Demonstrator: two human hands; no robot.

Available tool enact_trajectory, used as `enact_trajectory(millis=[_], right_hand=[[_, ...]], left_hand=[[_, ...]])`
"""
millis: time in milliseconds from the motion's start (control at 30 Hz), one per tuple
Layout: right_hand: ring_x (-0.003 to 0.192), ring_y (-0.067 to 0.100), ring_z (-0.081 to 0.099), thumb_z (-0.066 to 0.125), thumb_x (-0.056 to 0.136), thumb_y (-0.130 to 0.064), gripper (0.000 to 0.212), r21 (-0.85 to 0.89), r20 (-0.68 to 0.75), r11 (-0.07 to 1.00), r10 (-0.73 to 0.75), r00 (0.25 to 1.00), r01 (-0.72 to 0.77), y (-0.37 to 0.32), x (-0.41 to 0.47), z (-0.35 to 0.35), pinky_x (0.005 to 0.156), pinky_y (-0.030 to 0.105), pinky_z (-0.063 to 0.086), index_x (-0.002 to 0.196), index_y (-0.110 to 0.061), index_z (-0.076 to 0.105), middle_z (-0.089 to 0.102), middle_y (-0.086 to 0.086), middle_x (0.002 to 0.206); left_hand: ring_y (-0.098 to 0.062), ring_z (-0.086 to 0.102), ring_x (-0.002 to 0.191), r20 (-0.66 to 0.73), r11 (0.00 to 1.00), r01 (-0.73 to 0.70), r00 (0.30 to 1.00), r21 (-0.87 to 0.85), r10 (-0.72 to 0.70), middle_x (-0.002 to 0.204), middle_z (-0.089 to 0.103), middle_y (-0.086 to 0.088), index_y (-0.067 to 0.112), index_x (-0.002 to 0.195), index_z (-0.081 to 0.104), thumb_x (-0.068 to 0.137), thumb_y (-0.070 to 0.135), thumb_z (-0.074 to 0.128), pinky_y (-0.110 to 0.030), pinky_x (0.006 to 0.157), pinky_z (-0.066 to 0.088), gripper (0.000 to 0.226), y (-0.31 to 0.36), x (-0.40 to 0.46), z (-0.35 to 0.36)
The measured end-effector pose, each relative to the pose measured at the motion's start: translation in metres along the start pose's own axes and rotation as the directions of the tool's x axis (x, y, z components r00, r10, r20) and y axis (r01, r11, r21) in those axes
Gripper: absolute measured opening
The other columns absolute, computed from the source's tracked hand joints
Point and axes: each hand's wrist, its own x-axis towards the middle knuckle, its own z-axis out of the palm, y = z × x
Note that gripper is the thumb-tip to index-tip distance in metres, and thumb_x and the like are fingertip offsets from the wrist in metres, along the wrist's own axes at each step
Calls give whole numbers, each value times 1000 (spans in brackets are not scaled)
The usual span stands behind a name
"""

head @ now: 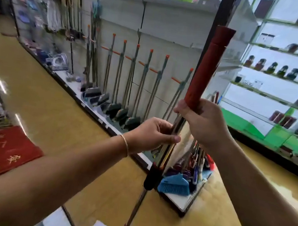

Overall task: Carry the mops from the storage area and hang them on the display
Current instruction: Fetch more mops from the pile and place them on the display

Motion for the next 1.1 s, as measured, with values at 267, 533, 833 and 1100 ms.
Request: enact_trajectory(millis=[267, 533, 833, 1100], right_hand=[[90, 40, 67, 65, 94, -34, 28, 89, 215, 994, -79, 973, 61, 50, 132, 22, 85, 51, 56, 94, -6, 69, 69, 24, 94], [90, 24, 70, 69, 91, -34, 17, 112, 381, 989, -127, 916, 91, 71, 232, 74, 88, 42, 58, 95, -18, 71, 73, 10, 93], [96, 34, 68, 68, 93, -34, 20, 158, 432, 983, -154, 889, 94, 80, 330, 165, 91, 50, 56, 99, -16, 69, 71, 20, 99], [96, 34, 70, 69, 93, -27, 8, 199, 437, 973, -193, 878, 115, 61, 424, 255, 95, 48, 55, 85, -24, 68, 74, 18, 95]], left_hand=[[-33, 66, 100, -95, 997, 13, 995, 70, -6, 101, 69, -21, -4, 103, 65, 88, 13, 66, -48, 93, 53, 23, -20, 102, -68], [-38, 64, 99, -284, 995, 73, 958, 66, -51, 98, 68, -23, -4, 97, 67, 87, 13, 67, -55, 94, 50, 19, -45, 158, -137], [-24, 69, 94, -396, 991, 106, 916, 86, -64, 94, 72, -12, 5, 92, 72, 87, 15, 68, -41, 91, 53, 12, -94, 208, -235], [-53, 59, 97, -330, 995, 26, 944, 92, 5, 99, 65, -32, 2, 95, 72, 73, 41, 79, -68, 89, 45, 45, -107, 243, -370]])
